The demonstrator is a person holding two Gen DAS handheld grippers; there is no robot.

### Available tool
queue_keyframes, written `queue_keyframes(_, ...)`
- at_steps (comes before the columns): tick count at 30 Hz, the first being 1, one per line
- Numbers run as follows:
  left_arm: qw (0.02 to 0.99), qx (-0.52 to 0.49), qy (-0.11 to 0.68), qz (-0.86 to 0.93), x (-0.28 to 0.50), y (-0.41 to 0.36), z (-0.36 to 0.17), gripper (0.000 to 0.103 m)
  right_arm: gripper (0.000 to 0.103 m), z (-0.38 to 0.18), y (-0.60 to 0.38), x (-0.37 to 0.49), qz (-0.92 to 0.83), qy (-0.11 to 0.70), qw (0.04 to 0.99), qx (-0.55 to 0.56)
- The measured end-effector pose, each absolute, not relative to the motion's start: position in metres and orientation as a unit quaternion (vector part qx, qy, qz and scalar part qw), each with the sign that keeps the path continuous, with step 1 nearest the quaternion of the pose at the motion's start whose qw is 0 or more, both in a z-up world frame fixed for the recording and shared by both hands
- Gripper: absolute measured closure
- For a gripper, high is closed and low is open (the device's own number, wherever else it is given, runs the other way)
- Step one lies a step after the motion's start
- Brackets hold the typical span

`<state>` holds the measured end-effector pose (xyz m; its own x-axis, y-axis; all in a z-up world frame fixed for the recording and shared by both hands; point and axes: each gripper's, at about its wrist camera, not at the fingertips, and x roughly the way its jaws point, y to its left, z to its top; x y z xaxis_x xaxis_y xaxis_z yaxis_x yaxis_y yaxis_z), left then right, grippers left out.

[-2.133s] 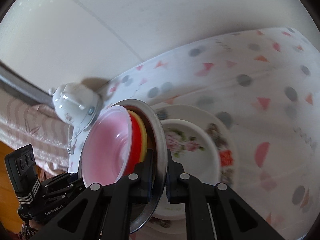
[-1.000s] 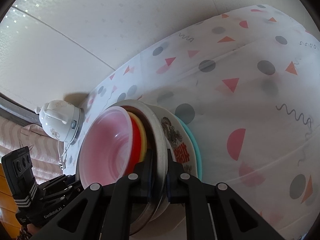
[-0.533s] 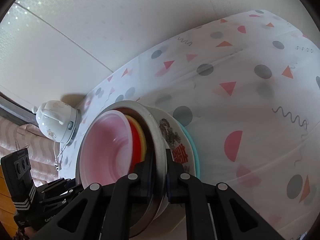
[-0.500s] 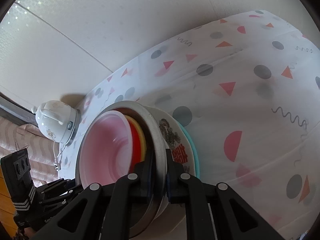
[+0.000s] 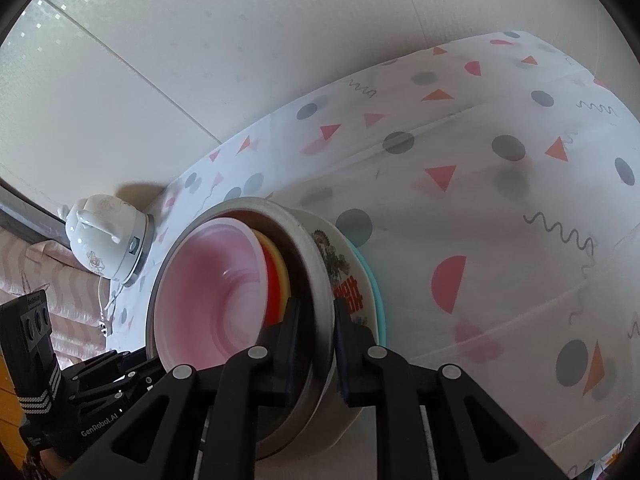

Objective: Organize plates and bowls
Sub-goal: 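Carry the nested bowls with both grippers and lower them onto the plate stack, then open both grippers and withdraw them from the steel bowl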

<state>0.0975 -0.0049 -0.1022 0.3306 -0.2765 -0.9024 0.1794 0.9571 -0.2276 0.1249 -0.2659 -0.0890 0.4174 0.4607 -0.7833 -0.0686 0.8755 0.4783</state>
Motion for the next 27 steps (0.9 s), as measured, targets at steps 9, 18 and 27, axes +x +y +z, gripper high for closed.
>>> queue_keyframes(9, 0.818, -0.040, 0.557, -0.139, 0.091, -0.004, -0.099, 0.078, 0.087, -0.091, -0.264, 0.115, 0.163, 0.516, 0.818, 0.193)
queue_keyframes(18, 0.822, -0.032, 0.551, -0.142, 0.088, -0.007, -0.099, 0.077, 0.091, -0.093, -0.264, 0.104, 0.150, 0.513, 0.821, 0.202)
queue_keyframes(27, 0.830, -0.027, 0.538, -0.146, 0.079, -0.005, -0.090, 0.075, 0.081, -0.080, -0.255, 0.088, 0.125, 0.486, 0.849, 0.163)
